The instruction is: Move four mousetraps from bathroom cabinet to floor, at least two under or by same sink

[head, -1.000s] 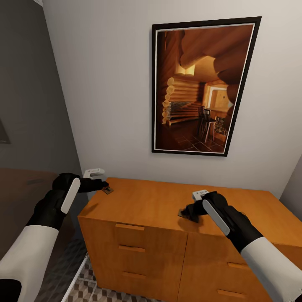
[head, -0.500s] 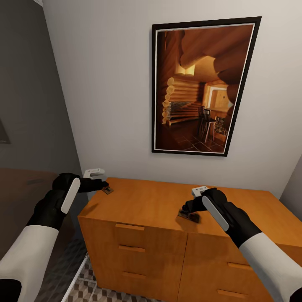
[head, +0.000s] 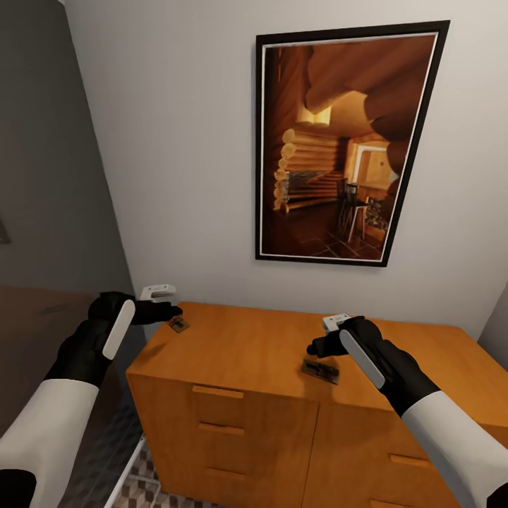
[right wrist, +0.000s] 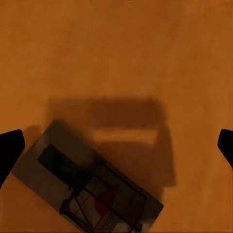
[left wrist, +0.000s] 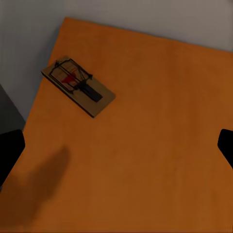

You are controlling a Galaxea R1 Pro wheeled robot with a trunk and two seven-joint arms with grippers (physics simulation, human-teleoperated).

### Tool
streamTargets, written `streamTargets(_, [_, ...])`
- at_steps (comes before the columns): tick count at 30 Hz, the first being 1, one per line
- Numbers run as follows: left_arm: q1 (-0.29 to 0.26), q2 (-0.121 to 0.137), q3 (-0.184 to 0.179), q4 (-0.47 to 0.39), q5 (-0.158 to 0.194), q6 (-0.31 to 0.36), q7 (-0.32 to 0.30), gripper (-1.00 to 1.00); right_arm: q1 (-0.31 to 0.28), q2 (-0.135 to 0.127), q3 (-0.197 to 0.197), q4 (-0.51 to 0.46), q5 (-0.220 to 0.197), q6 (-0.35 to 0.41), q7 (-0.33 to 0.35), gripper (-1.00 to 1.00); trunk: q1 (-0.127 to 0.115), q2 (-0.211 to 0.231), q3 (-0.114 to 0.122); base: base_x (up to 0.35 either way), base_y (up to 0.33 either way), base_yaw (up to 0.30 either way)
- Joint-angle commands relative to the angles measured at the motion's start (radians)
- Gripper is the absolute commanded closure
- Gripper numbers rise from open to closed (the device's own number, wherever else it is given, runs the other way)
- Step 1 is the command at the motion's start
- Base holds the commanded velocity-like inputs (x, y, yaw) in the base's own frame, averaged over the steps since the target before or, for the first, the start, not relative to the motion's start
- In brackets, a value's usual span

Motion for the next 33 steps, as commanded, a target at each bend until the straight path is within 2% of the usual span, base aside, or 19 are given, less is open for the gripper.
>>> streamTargets(1, [-0.001, 0.001, -0.002, 0.0, 0.0, 0.004, 0.0, -1.0, -0.001, -0.001, 0.004, -0.001, -0.011, 0.002, -0.01, -1.0, 0.0, -0.001, -0.001, 0.084, 0.0, 0.0])
streamTargets(28, [-0.001, 0.0, -0.002, 0.002, 0.001, 0.003, 0.0, -1.0, -0.001, 0.001, 0.016, -0.001, -0.012, 0.002, -0.01, -1.0, 0.0, -0.001, -0.001, 0.013, 0.0, 0.0])
streamTargets(33, [-0.001, 0.0, -0.002, 0.002, 0.002, 0.004, 0.0, -1.0, -0.001, 0.002, 0.039, -0.001, -0.017, 0.002, -0.01, -1.0, 0.0, -0.001, -0.001, 0.0, 0.0, 0.0])
